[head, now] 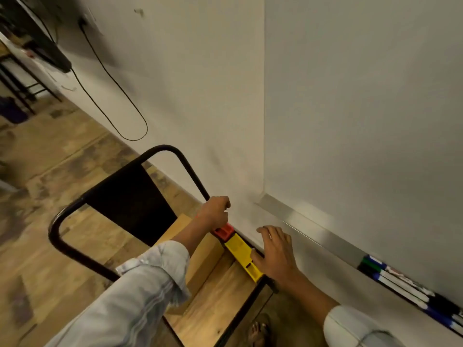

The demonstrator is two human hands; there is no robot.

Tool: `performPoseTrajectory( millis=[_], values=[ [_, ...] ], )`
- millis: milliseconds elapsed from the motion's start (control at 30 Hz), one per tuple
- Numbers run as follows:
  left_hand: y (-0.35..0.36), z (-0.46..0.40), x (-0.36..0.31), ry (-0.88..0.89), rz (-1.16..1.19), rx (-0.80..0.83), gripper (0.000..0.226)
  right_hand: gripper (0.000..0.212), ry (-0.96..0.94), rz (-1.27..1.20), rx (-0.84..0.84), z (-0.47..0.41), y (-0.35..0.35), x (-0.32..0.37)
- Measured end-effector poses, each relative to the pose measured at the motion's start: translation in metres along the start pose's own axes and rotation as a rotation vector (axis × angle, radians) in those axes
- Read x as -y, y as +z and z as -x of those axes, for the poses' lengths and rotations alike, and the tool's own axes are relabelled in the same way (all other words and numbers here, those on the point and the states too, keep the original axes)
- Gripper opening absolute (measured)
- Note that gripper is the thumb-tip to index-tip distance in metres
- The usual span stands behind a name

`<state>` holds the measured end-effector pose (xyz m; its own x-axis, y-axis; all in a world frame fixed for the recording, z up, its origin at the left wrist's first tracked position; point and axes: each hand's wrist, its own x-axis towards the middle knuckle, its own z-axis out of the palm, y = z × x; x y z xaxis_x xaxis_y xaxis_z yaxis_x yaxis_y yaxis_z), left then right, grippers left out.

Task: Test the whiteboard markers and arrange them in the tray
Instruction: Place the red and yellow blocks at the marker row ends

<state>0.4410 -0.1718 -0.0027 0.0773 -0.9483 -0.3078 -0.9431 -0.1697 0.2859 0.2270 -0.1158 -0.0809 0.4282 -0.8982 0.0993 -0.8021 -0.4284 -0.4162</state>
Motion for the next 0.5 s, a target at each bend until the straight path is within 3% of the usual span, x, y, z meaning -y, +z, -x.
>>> performPoseTrajectory(
  millis=[133,267,400,500],
  values=[
    [-0.001,-0.007,0.016,-0.025,-0.254,0.116,0.028,0.063,0.033,0.040,0.085,-0.006,0.017,0.012],
    [0.011,-0.018,0.018,0.080,-0.546,0.243,0.035,0.078,0.121,0.100,0.249,-0.009,0.024,0.020],
    [0.022,-0.027,0.018,0.236,-0.749,0.323,0.040,0.069,0.202,0.048,0.303,-0.008,0.031,0.025],
    [0.031,-0.032,0.019,0.299,-0.751,0.370,0.045,0.067,0.220,-0.031,0.302,-0.006,0.038,0.026]
  ],
)
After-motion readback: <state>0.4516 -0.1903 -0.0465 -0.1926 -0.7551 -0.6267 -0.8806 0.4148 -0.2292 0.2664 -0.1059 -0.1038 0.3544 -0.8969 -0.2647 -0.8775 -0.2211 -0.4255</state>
